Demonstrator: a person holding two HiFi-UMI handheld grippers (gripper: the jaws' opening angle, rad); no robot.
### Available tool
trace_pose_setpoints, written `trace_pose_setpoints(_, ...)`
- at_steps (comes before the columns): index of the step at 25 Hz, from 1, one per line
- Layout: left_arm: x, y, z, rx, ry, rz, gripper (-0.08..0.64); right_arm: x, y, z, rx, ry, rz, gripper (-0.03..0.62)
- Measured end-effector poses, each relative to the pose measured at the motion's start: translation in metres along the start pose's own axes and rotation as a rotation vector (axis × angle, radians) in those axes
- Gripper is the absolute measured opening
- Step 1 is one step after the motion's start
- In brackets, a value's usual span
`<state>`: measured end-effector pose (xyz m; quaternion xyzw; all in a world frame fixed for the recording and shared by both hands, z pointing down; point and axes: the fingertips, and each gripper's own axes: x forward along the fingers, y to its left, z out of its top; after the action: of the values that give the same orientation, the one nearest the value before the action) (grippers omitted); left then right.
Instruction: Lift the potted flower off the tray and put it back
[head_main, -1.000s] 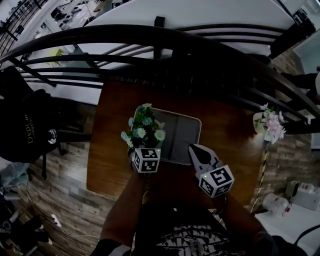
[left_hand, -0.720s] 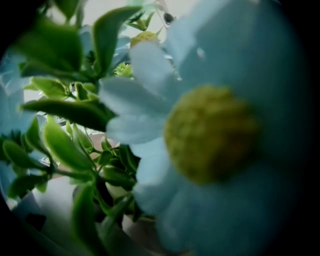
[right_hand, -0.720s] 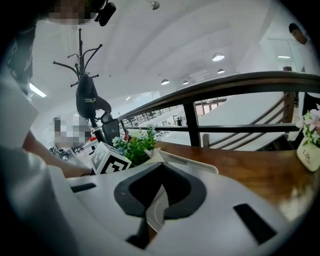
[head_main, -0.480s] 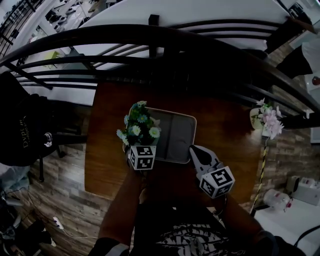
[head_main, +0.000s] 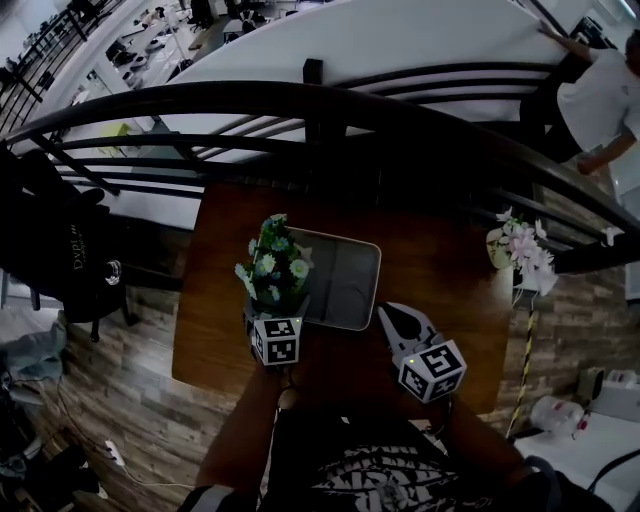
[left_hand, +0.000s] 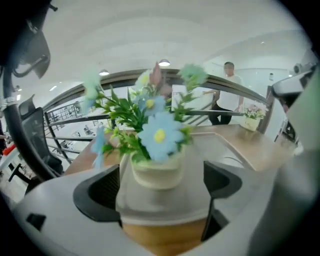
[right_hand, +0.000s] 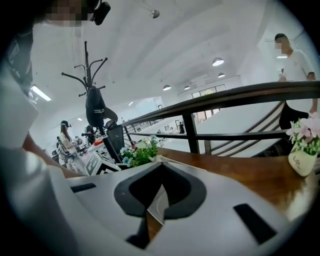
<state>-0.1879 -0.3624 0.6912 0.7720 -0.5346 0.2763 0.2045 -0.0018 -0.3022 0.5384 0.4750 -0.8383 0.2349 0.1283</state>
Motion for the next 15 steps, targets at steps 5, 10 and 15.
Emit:
trace_pose_setpoints(5, -0.04, -0.018, -0.023, -0.03, 0.028, 0.012, 0.526, -0.031, 0.0, 0.003, -0.021, -0.018, 0.022, -0.002)
trace_pose_setpoints(10, -0.087, -0.034, -0.024, -0.09, 0.002, 0.055, 0.525, -0.065, -0.009, 0.006, -0.046, -0.039, 0.033, -0.002)
trace_pose_setpoints(15, -0.136, -0.049, -0.006, -0.137, -0.11, 0.138, 0.289, -0.091, -0.018, 0.003, -0.057, -0.055, 0.044, -0.002)
